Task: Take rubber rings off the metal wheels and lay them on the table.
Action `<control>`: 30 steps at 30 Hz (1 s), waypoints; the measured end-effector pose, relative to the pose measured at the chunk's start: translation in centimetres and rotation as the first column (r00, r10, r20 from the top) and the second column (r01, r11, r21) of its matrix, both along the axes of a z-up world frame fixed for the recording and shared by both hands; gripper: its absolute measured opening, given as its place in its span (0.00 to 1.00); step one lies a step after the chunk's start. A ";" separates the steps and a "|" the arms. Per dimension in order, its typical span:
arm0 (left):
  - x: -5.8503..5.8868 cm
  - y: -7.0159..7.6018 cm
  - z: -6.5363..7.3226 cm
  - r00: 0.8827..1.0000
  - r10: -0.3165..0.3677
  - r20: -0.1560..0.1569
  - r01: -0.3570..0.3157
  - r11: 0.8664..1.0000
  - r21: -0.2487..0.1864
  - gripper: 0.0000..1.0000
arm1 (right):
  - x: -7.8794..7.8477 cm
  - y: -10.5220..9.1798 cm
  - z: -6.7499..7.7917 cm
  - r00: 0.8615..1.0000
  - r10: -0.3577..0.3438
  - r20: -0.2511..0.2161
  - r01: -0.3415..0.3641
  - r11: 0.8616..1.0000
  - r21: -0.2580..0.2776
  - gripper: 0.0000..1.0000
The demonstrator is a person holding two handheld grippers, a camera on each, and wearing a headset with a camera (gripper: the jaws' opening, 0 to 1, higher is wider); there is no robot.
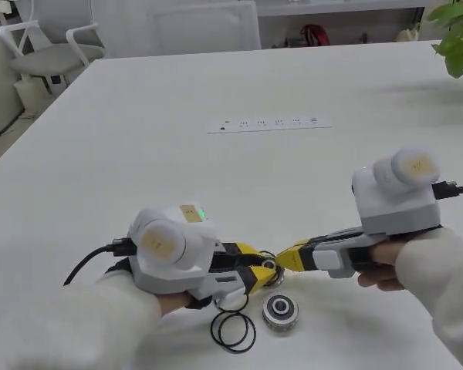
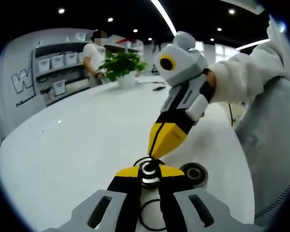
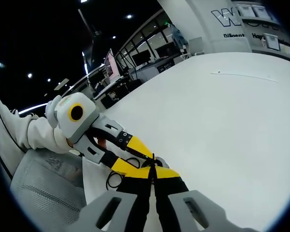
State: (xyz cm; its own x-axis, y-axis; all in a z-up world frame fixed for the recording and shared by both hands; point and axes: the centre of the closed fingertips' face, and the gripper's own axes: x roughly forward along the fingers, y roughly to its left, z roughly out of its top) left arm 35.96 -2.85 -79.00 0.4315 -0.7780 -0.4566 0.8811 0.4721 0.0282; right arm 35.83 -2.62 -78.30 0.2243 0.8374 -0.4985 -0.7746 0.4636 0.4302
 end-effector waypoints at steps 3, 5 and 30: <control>0.0 0.0 0.0 1.000 -0.012 0.017 0.012 1.000 0.011 0.14 | 0.0 0.0 0.0 1.000 0.002 0.002 -0.002 1.000 0.001 0.00; -0.1 0.0 0.0 1.000 -0.016 0.023 0.016 1.000 0.017 0.14 | 0.0 0.0 0.0 1.000 0.001 0.000 -0.001 1.000 0.000 0.00; -0.5 0.7 1.7 0.999 -0.031 0.017 0.030 0.998 0.046 0.28 | 0.9 -0.7 0.9 0.999 -0.035 0.023 0.035 0.999 0.009 0.00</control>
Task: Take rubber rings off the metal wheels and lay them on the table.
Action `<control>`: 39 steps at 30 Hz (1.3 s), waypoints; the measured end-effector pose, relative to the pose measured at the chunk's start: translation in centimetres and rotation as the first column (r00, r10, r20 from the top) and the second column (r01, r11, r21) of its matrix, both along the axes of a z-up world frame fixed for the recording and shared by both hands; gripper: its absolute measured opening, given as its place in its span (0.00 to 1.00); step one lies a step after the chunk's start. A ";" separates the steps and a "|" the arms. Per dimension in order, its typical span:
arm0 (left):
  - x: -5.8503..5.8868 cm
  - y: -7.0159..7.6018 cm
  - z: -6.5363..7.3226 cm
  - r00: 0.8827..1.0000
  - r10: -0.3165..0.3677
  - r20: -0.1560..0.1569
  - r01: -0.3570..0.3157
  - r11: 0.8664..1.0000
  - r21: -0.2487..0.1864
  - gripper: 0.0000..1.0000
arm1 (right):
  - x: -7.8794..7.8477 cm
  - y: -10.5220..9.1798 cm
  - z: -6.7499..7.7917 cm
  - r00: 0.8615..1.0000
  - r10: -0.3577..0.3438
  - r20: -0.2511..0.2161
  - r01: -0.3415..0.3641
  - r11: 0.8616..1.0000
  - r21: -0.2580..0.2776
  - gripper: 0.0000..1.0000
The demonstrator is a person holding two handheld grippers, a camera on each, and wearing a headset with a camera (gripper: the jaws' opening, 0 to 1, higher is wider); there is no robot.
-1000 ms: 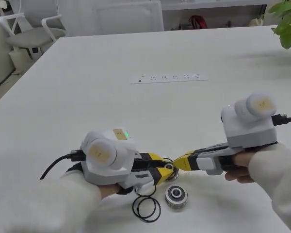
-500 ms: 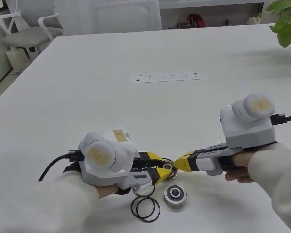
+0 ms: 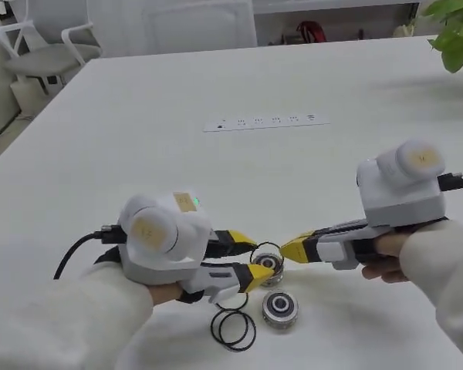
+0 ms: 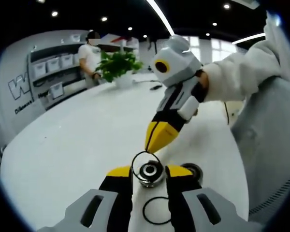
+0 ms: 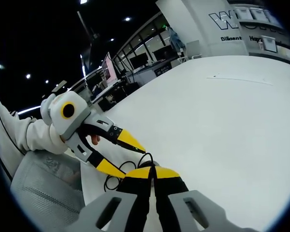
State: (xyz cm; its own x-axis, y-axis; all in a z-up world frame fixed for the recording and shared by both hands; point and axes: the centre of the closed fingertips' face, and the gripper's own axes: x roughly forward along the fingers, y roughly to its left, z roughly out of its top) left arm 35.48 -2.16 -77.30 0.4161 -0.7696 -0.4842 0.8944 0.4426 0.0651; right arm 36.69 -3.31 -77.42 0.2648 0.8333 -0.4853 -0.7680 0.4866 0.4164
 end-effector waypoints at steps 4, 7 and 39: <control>-0.1 0.2 0.7 1.000 0.004 -0.004 -0.004 1.000 -0.010 0.30 | 0.2 -0.1 0.4 1.000 -0.008 0.009 0.008 1.000 0.009 0.00; -0.1 0.5 1.2 1.000 0.009 0.001 -0.009 1.000 -0.010 0.33 | 0.3 -0.1 0.8 1.000 -0.012 0.017 0.012 1.000 0.016 0.00; -1.6 6.5 5.4 0.996 0.089 0.029 -0.089 0.996 -0.001 0.62 | -0.8 2.7 3.9 0.995 0.059 0.076 -0.064 0.995 0.071 0.00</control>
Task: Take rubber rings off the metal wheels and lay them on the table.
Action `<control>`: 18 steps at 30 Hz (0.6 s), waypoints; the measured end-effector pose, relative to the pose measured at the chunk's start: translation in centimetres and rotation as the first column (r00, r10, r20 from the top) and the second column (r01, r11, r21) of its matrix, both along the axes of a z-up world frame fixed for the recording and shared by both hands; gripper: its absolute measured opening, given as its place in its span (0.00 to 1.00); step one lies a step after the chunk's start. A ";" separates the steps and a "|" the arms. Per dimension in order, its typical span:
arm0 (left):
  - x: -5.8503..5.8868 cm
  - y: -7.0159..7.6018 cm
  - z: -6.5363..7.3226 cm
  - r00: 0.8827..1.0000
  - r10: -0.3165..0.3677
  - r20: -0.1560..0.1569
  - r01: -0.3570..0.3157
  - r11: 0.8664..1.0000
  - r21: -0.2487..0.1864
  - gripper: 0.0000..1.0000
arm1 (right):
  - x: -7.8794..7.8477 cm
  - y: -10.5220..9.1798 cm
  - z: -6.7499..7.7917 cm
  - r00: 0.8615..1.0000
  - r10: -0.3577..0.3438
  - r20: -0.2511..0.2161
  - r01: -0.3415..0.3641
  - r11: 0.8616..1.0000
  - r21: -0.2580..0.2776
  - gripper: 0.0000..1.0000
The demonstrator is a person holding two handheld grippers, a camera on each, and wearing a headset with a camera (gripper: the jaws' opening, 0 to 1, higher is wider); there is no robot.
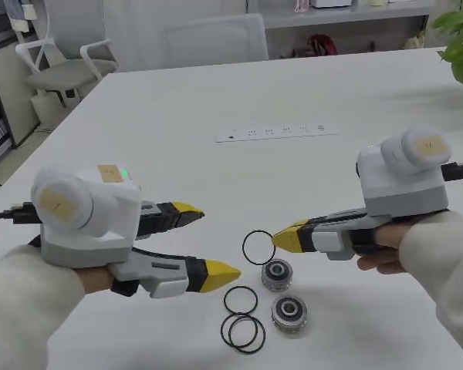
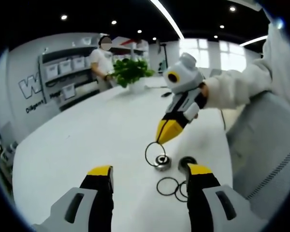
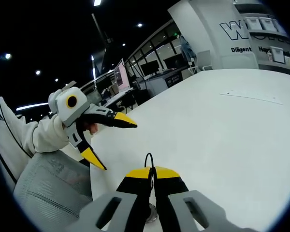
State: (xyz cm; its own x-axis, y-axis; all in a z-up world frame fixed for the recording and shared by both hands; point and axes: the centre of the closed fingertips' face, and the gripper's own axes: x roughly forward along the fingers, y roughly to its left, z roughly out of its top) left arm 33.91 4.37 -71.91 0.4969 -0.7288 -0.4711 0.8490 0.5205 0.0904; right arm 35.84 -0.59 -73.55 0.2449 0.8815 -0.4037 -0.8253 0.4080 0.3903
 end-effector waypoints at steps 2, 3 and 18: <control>-0.3 0.5 -0.1 1.000 0.005 -0.003 -0.005 1.000 0.007 0.62 | -0.2 0.3 0.1 1.000 0.008 0.004 -0.008 1.000 0.001 0.00; -0.3 0.9 -0.1 1.000 0.013 -0.005 -0.013 1.000 0.006 0.62 | -0.3 0.4 0.2 1.000 0.013 0.004 -0.013 1.000 0.002 0.00; -1.3 3.7 -0.2 0.996 0.091 -0.020 -0.092 0.996 -0.011 0.69 | -1.8 2.7 0.8 0.997 0.078 -0.007 -0.077 0.997 0.027 0.00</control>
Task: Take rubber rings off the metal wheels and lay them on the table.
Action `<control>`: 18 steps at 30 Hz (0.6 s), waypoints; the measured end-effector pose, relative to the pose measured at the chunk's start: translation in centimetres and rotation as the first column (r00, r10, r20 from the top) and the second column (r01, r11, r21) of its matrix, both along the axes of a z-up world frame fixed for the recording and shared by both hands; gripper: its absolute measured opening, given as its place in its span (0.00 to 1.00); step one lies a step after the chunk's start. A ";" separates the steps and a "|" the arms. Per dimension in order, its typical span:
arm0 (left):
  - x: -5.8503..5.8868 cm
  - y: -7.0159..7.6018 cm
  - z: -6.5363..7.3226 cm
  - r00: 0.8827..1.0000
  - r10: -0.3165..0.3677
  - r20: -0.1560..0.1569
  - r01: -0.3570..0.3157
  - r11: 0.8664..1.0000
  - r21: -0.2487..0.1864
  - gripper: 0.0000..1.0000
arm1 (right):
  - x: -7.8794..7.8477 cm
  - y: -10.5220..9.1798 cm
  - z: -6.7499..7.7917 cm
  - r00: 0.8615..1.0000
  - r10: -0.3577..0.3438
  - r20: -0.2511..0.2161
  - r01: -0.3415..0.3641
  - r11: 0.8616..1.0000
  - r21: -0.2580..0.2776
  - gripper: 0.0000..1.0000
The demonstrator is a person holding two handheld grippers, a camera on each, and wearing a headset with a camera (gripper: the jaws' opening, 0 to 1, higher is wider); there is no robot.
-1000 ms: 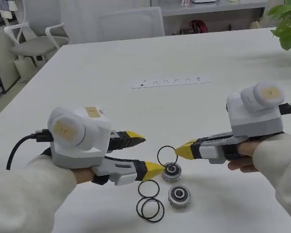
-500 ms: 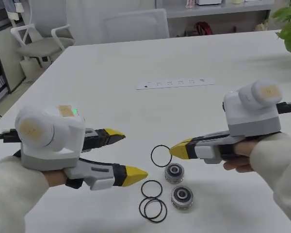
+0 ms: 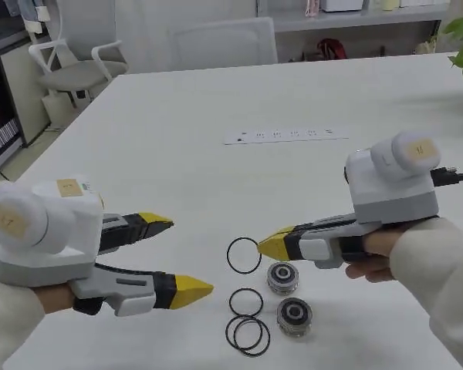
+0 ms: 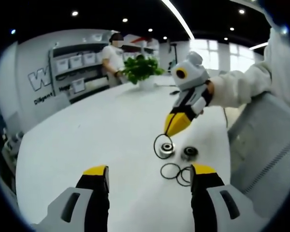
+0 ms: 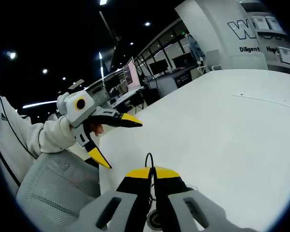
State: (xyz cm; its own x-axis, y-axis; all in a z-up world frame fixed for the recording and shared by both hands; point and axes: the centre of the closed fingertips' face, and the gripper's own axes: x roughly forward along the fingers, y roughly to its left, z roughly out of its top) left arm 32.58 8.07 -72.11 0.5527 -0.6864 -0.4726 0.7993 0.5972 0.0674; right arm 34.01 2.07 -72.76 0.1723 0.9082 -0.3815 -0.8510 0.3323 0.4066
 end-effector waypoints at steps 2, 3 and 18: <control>-0.3 0.1 -0.1 1.000 0.000 -0.008 0.000 1.000 -0.004 0.69 | -0.3 0.3 0.0 1.000 0.013 0.001 -0.013 1.000 -0.002 0.00; -0.4 0.2 -0.2 1.000 0.001 -0.011 -0.001 1.000 -0.005 0.70 | -0.5 0.4 0.0 1.000 0.019 0.001 -0.019 1.000 -0.002 0.00; -2.9 -0.3 -2.7 0.995 -0.070 -0.077 0.074 0.996 0.043 0.84 | -2.8 2.2 -1.4 0.994 0.110 -0.015 -0.111 0.993 -0.045 0.00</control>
